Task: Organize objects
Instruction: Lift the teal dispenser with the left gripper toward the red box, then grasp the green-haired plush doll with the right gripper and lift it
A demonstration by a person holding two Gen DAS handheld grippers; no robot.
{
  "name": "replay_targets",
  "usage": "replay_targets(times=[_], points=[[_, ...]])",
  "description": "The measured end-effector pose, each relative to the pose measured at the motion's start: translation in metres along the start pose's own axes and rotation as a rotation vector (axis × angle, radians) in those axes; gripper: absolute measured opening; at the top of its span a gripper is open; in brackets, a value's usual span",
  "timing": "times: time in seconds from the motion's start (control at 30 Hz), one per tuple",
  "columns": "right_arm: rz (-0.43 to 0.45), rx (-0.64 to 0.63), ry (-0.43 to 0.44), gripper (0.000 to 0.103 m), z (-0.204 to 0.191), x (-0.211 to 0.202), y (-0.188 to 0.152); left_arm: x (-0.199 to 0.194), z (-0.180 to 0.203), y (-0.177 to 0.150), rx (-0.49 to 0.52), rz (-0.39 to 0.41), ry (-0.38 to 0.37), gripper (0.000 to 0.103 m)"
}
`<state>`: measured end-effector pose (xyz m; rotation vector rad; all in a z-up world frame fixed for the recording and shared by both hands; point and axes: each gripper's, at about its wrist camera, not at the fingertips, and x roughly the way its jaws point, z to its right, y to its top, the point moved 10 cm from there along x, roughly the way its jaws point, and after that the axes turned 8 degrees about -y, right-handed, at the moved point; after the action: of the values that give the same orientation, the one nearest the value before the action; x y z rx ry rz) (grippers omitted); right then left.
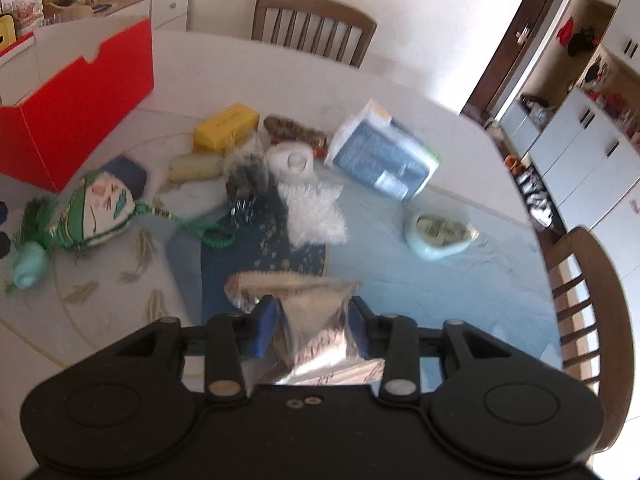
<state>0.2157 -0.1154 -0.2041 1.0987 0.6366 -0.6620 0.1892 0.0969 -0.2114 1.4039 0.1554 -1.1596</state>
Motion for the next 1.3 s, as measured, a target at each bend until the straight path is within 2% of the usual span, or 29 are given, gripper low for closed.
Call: replay_targets(times=[0.03,0.1,0.23,0.4,0.53,0.67,0.9,1.0,1.3], points=[[0.017,0.008,0.014,0.054,-0.001,-0.005,0.006,-0.004,-0.001,0.002,-0.004,0.01,0.001,0.03],[0.056,0.009,0.043,0.06,-0.005,-0.015,0.017,-0.01,-0.003,0.005,-0.004,0.024,0.005,0.03],[0.095,-0.023,0.131,0.061,-0.029,-0.029,0.034,-0.008,-0.001,-0.003,0.046,-0.011,0.001,0.03],[0.083,-0.065,0.22,0.061,-0.063,-0.027,0.041,0.011,0.015,-0.019,0.086,-0.065,-0.031,0.03],[0.066,-0.081,0.273,0.061,-0.083,-0.02,0.046,0.026,0.018,-0.024,0.114,-0.085,-0.007,0.03],[0.053,-0.093,0.305,0.061,-0.1,-0.013,0.051,0.037,0.016,-0.024,0.157,-0.093,0.032,0.03],[0.037,-0.106,0.341,0.065,-0.117,-0.004,0.06,0.05,0.019,-0.027,0.225,-0.113,0.051,0.03],[0.024,-0.098,0.357,0.069,-0.125,0.004,0.062,0.053,0.014,-0.028,0.21,-0.122,0.062,0.03],[-0.027,-0.142,0.376,0.069,-0.153,0.024,0.056,0.059,0.011,-0.033,0.207,-0.137,0.079,0.03]])
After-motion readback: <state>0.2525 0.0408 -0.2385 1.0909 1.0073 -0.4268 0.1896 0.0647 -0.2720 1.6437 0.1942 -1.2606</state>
